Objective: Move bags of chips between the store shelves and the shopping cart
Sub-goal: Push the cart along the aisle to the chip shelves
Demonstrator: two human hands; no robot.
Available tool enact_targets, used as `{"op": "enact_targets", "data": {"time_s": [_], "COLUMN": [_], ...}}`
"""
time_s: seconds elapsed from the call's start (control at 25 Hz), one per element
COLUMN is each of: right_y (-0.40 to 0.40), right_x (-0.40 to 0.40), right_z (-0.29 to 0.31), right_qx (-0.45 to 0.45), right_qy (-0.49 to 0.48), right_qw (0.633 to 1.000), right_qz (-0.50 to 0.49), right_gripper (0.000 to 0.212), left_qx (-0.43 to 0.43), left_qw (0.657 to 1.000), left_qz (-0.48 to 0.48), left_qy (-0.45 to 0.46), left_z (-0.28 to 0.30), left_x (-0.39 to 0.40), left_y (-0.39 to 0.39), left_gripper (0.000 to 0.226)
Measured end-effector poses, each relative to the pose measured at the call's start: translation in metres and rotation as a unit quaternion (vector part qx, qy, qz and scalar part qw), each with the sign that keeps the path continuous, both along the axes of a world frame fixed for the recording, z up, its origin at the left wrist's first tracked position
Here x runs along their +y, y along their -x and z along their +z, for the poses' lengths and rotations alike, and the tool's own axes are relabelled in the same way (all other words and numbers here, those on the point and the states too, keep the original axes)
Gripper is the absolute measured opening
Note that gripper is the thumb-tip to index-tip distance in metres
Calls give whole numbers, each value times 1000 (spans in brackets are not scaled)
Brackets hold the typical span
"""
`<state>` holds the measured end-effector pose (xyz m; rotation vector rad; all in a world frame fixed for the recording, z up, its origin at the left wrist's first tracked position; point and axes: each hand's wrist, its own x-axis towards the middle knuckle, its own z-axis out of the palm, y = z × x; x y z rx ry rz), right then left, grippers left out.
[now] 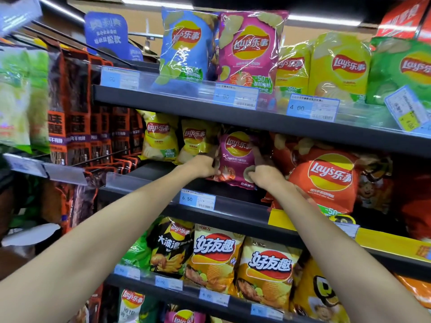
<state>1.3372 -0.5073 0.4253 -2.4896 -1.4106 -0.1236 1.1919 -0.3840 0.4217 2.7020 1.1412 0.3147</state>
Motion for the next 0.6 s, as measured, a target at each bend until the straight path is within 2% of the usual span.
{"op": "enact_targets", "data": {"time_s": [0.08,0.24,0.32,0.4,0.6], "right_y": [8,38,62,97,203], "right_x": [-4,-15,-17,-13,-1], "right_z": [5,7,6,1,-15], "right_qx": [-13,-40,-48,-58,-86], "right_qy": [-10,-29,-52,-77,-89], "right_qw": [1000,999,997,993,982], "right_qz": [-9,-22,16,69,146], "right_gripper": [66,39,43,48,35], "left_qx": [-21,-58,-62,-42,-22], "left_qw": [999,993,989,986,983], "left_qz": [-2,-21,-36,-30,27], "left_qy": [-35,-102,-133,-161,-182], "left_z": [1,1,0,-2,-11], "left_x": [-3,-13,-19,-25,-41], "left_y": [16,57,85,122,238], "left_gripper": [40,47,56,54,47]}}
